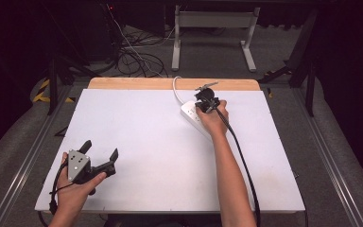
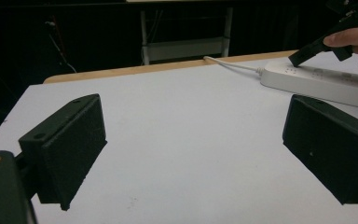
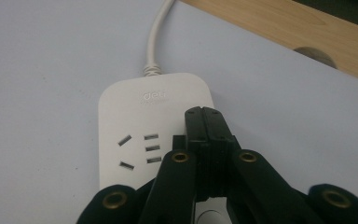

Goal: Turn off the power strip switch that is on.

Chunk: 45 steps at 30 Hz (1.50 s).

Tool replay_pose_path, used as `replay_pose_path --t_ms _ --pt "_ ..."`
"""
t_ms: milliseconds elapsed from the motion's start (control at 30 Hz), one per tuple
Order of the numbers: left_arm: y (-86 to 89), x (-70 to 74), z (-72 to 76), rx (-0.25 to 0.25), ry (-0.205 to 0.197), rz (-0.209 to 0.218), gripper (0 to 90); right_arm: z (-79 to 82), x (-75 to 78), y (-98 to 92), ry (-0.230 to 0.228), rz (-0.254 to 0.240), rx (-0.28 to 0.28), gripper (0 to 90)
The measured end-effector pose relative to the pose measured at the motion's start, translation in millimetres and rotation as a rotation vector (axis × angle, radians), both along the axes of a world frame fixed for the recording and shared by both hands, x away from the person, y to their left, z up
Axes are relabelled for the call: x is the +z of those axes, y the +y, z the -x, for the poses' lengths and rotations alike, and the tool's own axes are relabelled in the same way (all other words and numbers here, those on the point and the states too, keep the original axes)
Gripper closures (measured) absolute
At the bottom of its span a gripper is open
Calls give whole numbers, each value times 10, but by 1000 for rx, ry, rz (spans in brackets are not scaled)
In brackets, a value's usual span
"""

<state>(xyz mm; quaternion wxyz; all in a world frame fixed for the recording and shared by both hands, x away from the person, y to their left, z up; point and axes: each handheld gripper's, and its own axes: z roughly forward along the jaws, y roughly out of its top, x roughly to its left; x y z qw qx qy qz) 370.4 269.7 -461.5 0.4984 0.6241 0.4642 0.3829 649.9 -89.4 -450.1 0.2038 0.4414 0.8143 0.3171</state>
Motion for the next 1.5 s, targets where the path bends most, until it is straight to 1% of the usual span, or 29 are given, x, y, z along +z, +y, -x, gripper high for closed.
replay_pose_path --t_ms 133,200,333,467,533,633,700,767,867,933,1000,1133,1167,1233,1267,1400,1500 --pt "-9 -4 -16 -6 5 -1 63 -3 6 7 -2 16 8 900" --pt "-4 -2 -16 -9 6 3 63 2 0 22 -17 30 -4 900" --pt "-1 0 -14 -7 2 3 63 5 2 42 -23 49 -2 900" --pt "-6 -1 -16 -10 5 1 63 10 -10 40 -31 36 -6 900" --pt "-8 -1 -15 -9 5 0 63 9 -8 47 -36 48 1 900" --pt "-6 -2 -14 -8 7 0 63 8 -11 47 -35 42 -3 900" --pt "-4 -2 -12 -6 7 1 63 4 -2 52 -27 49 -4 900" --pt "-1 -1 -10 -6 3 -1 63 9 -6 58 -29 46 -13 900" --pt "2 0 -1 -1 0 -1 63 22 -7 94 -39 75 -19 900" --pt "1 1 -2 0 -1 -1 64 15 -6 86 -34 65 -25 900" --pt "-1 0 -5 -1 -1 0 63 27 -13 90 -40 66 -28 900" --pt "1 2 -7 0 2 0 64 48 -24 167 -60 121 -29 900" --pt "1 3 -6 0 0 2 63 48 -24 166 -59 120 -30 900" --pt "6 4 2 -1 0 -1 63 43 -25 144 -54 100 -31 900" --pt "10 6 5 2 1 -1 64 42 -24 143 -54 100 -31 900" --pt "11 3 8 3 1 1 64 49 -19 164 -58 121 -32 900" --pt "8 3 9 4 2 -1 64 38 -11 157 -52 119 -30 900"
